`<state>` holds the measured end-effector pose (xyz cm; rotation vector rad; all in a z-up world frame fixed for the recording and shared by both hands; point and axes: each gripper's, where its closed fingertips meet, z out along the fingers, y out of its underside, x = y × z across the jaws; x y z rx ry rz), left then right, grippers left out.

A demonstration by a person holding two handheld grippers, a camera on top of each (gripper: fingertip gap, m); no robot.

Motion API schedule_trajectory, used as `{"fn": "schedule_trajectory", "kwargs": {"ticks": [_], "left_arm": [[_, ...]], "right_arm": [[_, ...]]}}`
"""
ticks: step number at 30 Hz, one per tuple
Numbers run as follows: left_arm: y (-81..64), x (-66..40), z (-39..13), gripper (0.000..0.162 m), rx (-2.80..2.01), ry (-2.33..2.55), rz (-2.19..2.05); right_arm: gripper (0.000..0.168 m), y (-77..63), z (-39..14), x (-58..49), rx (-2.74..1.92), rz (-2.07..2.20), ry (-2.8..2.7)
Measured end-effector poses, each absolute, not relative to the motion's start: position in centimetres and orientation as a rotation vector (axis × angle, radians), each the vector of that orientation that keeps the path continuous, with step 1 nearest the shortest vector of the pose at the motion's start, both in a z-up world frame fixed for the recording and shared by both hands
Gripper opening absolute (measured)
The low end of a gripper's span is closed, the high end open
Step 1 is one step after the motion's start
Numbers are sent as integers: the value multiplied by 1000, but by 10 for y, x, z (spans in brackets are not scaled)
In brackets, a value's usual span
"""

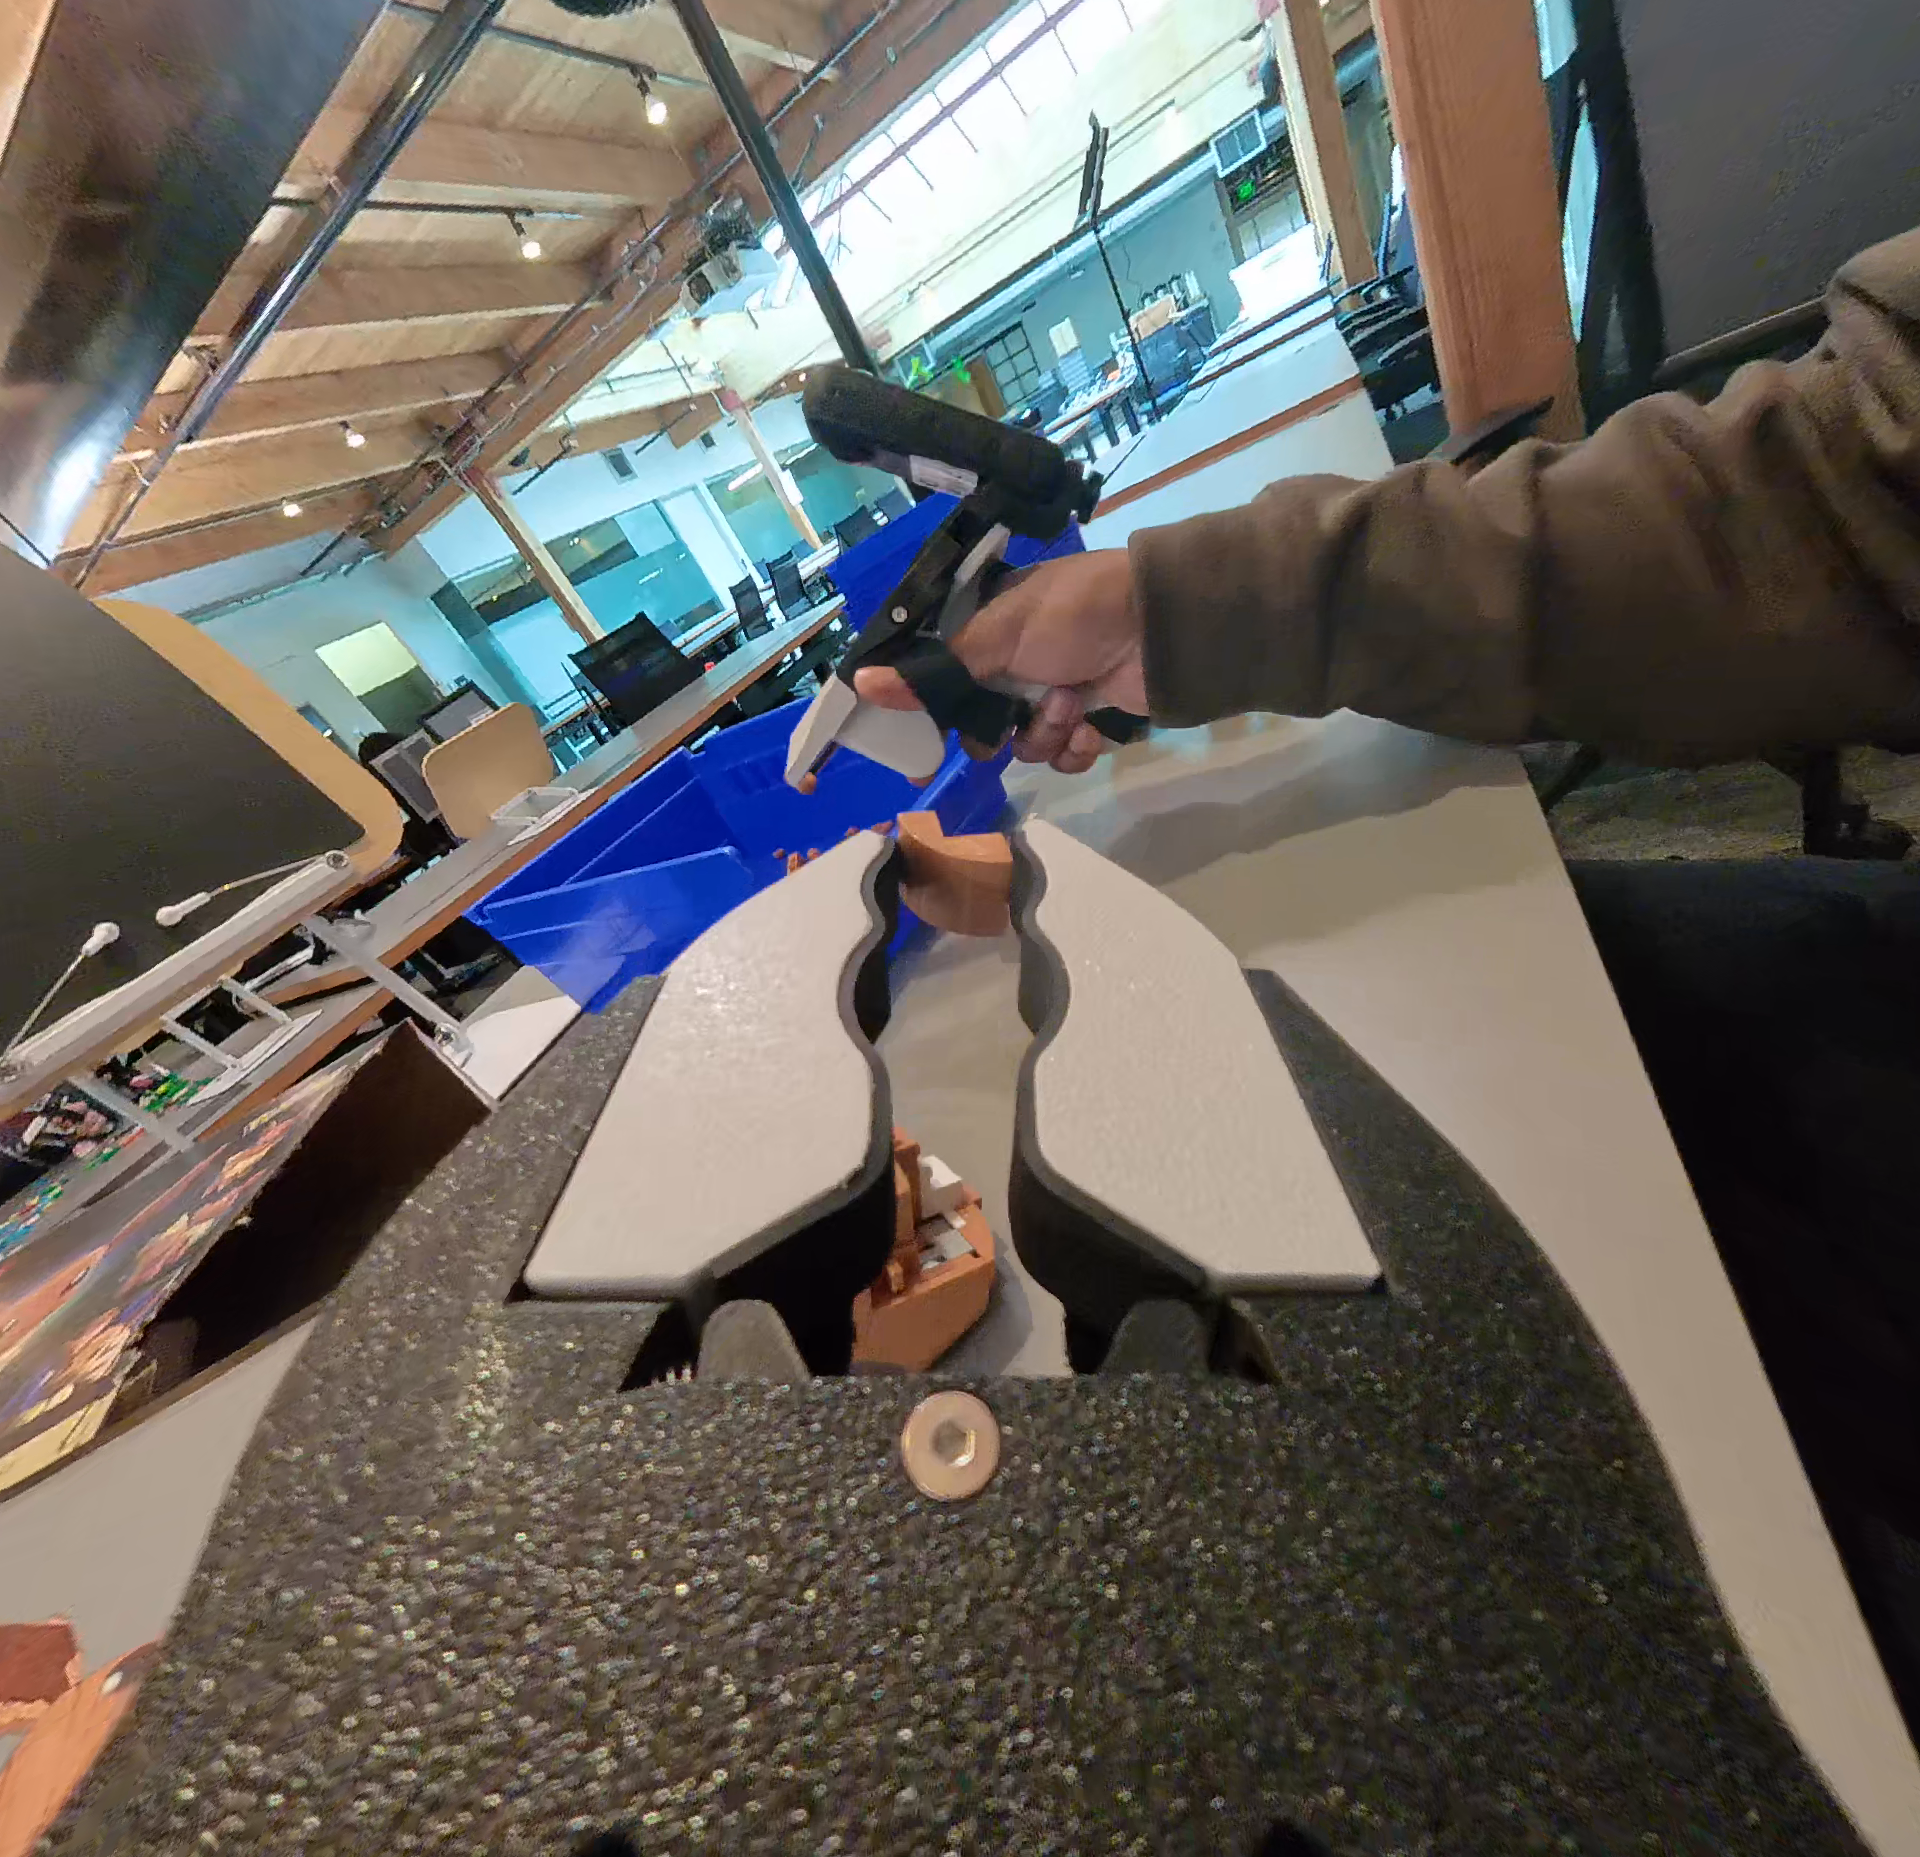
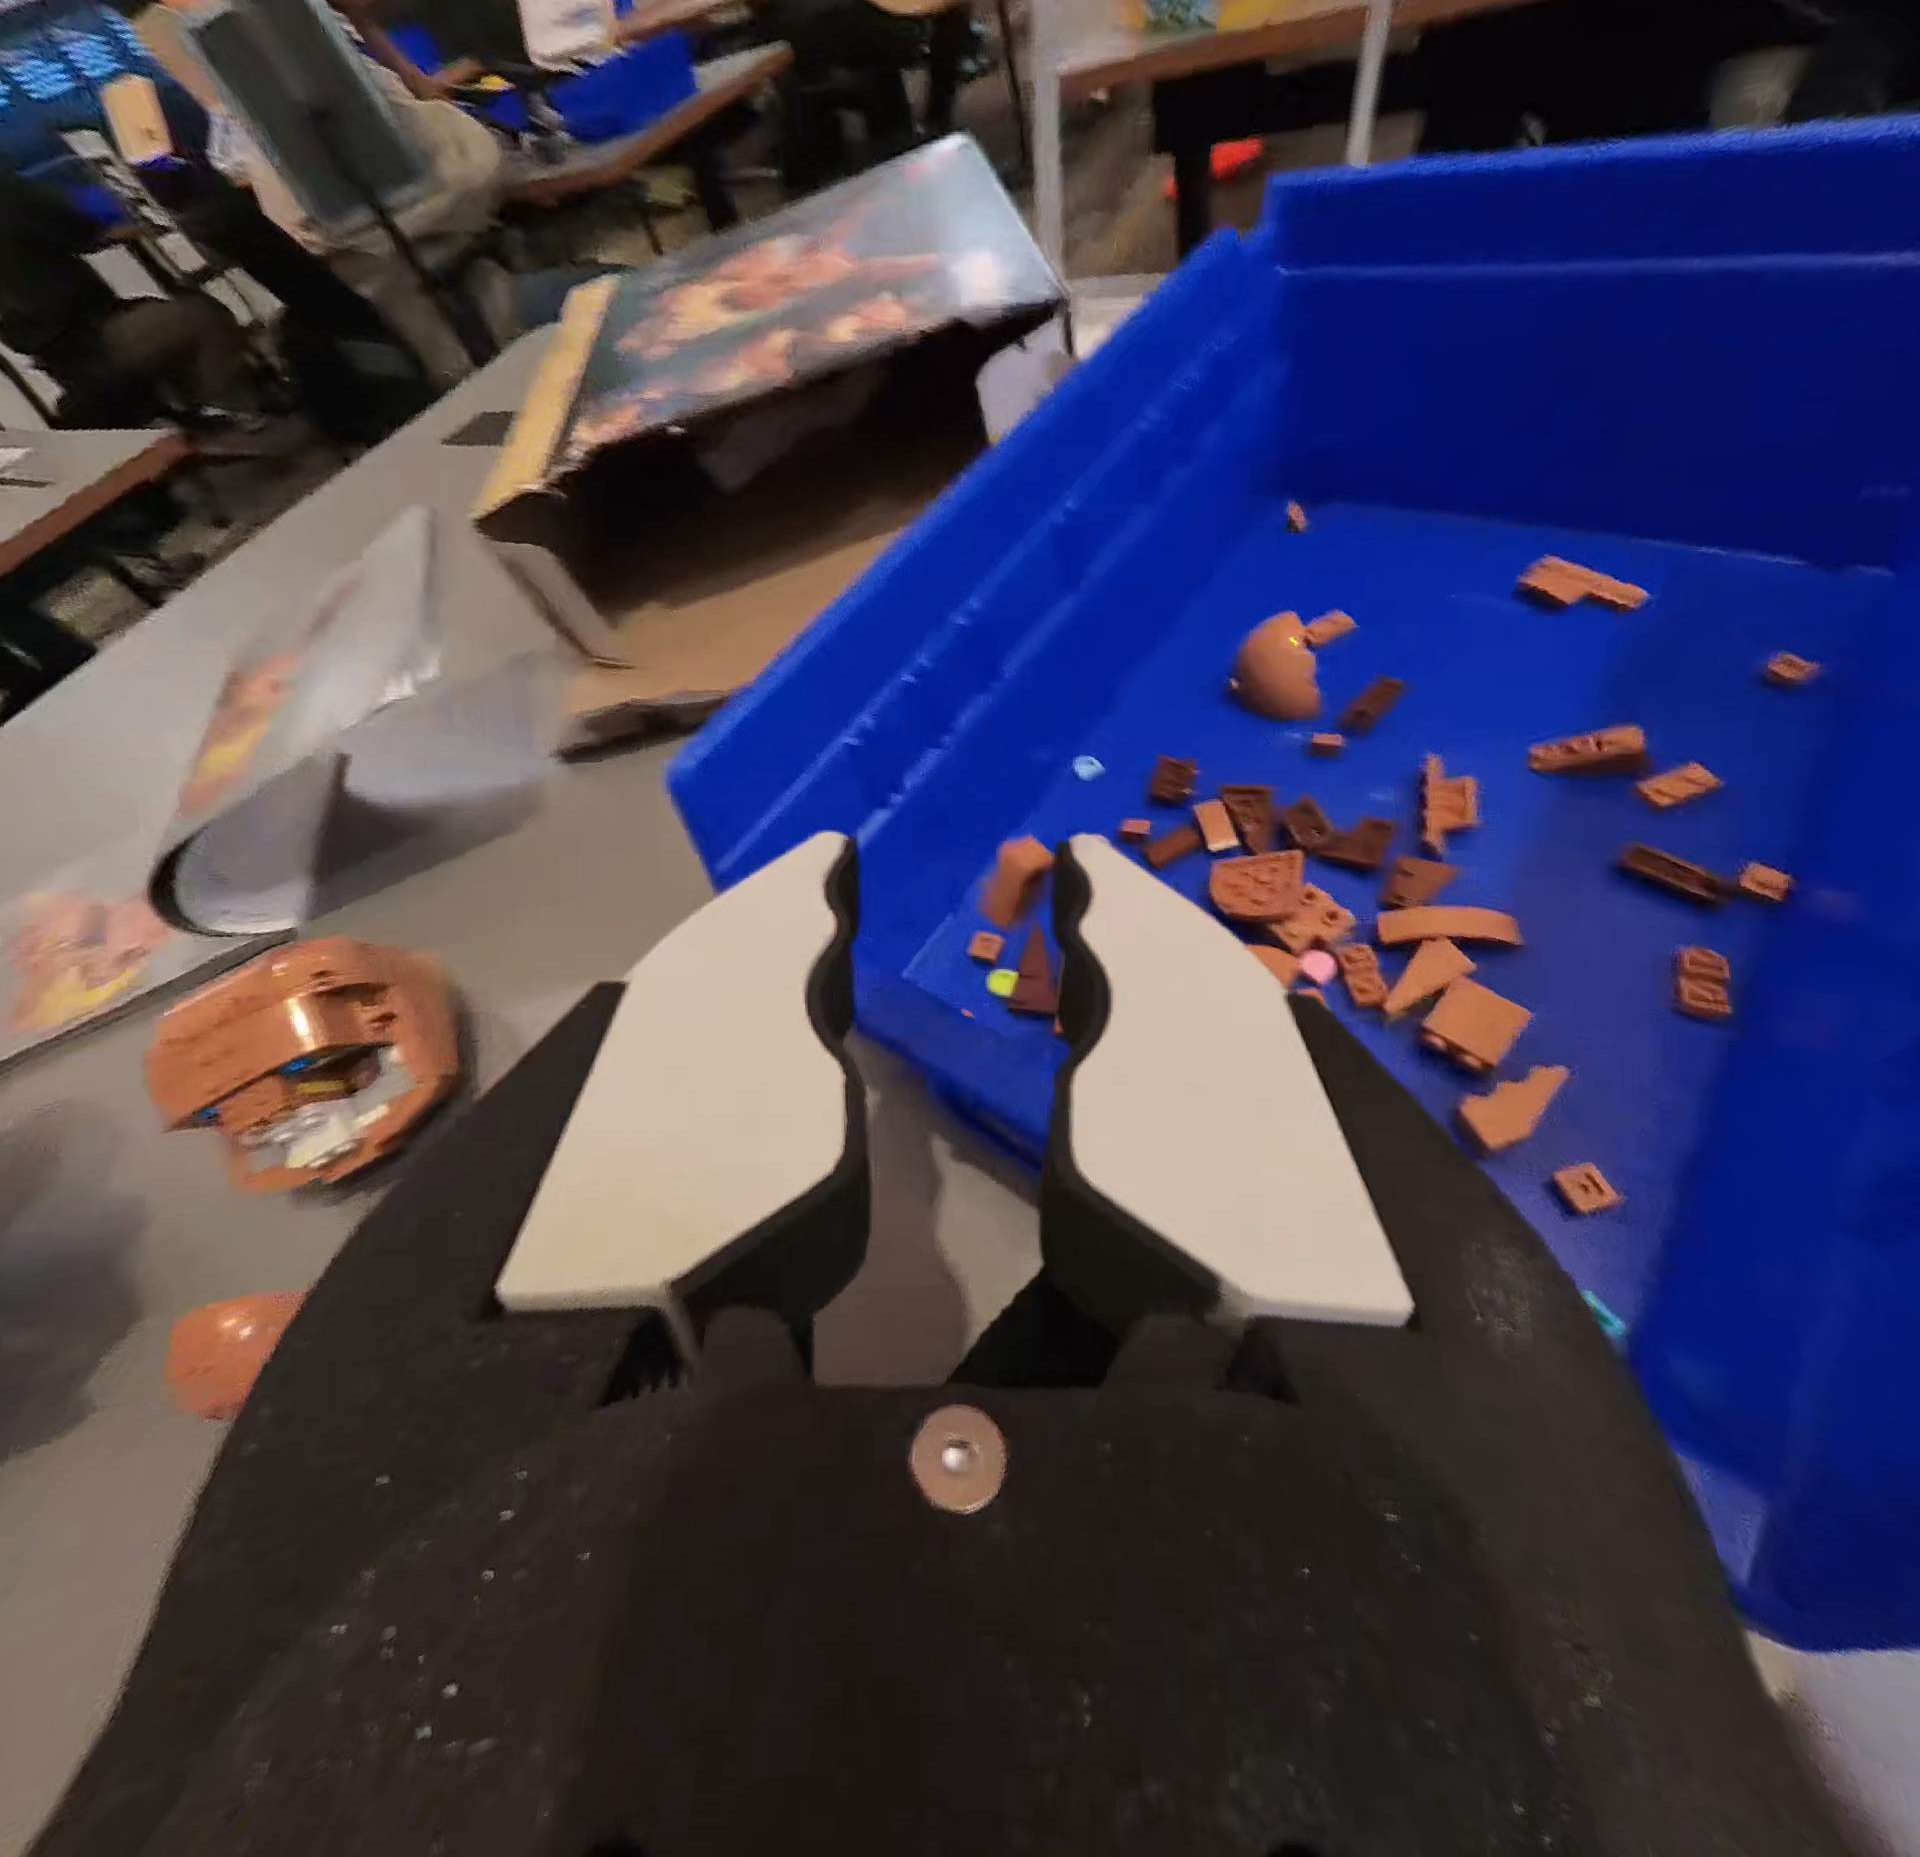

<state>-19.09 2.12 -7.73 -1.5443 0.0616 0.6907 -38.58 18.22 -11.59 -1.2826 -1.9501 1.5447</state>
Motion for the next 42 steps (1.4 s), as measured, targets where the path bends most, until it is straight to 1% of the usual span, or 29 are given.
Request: {"fn": "schedule_trajectory", "kwargs": {"ticks": [2, 6, 10, 13, 14, 16, 20, 23, 25, 27, 28, 29, 32, 36, 40, 42], "left_arm": [[19, -195, -79, 20, -1556, 33, 691], [18, -199, -81, 20, -1566, -12, 640], [19, -202, -87, 20, -1568, -122, 445], [18, -209, -89, 20, -1499, -283, 192], [17, -211, -89, 20, -1475, -323, 119], [16, -209, -88, 19, -1448, -350, 20], [16, -210, -95, 19, -1464, -403, -63], [21, -209, -102, 19, -1505, -413, -92], [24, -207, -108, 19, -1544, -414, -101], [28, -204, -111, 19, -1571, -403, -110], [29, -203, -113, 19, -1580, -401, -114], [29, -204, -115, 17, -1593, -408, -110], [31, -204, -114, 16, -1587, -403, -113], [18, -215, -100, 23, -1476, -446, -69], [11, -219, -92, 23, -1412, -463, -66], [13, -218, -94, 23, -1426, -460, -70]], "right_arm": [[40, 187, -121, -388, -1306, 1549, -1932], [39, 185, -112, -368, -1181, 1584, -1842], [36, 141, -97, -314, -699, 1602, -1911], [42, 94, -105, -269, -211, 1437, -2002], [47, 81, -108, -257, -51, 1355, -1989], [49, 59, -108, -240, 196, 1218, -1881], [52, 24, -104, -218, 431, 1133, -1746], [47, 8, -104, -210, 525, 1074, -1667], [42, 0, -107, -208, 568, 1032, -1642], [31, -5, -111, -212, 584, 959, -1620], [22, -5, -111, -215, 577, 925, -1596], [19, -4, -110, -217, 572, 907, -1587], [17, -1, -109, -218, 539, 964, -1633], [16, 29, -94, -244, 399, 965, -1621], [17, 99, -63, -312, 59, 909, -1577], [18, 141, -60, -354, -174, 862, -1616]]}}
